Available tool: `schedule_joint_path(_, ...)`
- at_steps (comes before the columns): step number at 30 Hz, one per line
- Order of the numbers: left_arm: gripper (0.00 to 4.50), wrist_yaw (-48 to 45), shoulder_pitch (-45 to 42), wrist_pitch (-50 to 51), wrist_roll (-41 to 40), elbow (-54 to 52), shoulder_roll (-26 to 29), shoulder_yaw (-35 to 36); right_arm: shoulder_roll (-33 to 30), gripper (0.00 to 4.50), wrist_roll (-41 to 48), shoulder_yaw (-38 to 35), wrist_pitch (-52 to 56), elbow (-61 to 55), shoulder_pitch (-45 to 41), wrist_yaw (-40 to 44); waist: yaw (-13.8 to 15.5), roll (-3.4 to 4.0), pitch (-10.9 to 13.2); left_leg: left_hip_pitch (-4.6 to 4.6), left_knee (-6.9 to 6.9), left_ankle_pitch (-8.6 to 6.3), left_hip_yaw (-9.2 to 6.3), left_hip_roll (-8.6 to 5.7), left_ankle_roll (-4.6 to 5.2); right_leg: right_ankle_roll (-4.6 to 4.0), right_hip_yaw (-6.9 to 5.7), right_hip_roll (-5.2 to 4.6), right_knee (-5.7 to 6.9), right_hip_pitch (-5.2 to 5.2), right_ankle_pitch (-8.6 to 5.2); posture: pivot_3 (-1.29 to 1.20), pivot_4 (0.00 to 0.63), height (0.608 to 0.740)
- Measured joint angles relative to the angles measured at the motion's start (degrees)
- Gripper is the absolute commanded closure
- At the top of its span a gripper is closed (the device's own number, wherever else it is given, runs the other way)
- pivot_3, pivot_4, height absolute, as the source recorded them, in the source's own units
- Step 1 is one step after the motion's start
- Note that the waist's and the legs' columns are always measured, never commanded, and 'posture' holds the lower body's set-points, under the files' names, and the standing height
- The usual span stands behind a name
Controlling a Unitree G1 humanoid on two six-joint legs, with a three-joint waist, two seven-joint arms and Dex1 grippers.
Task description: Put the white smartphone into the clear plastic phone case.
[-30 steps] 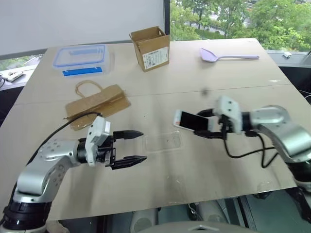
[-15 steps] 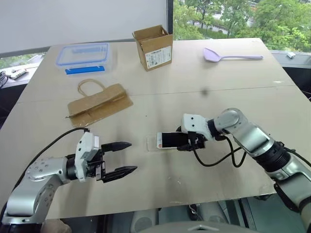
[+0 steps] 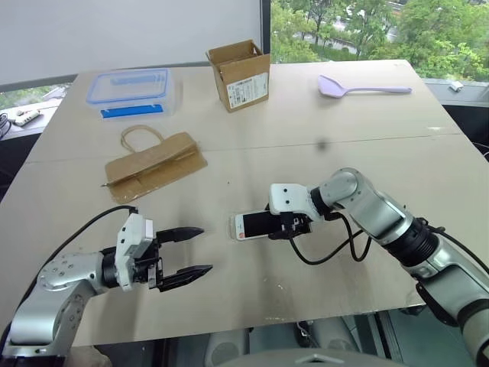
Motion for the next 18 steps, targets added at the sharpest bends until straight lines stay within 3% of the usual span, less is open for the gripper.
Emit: schedule_joint_path(18, 0.11, -0.01, -0.09, -1.34, 0.86, 0.83, -0.49, -0.28, -0.03, 1.74, -0.56, -0.22, 1.03, -0.01, -0.58, -0.02, 0.00, 0.01, 0.00, 0.00, 0.00, 0.00, 0.01, 0.00, 0.00, 0.00, 0.00, -0.01, 0.00, 0.00, 0.00, 0.00, 0.150, 0.740)
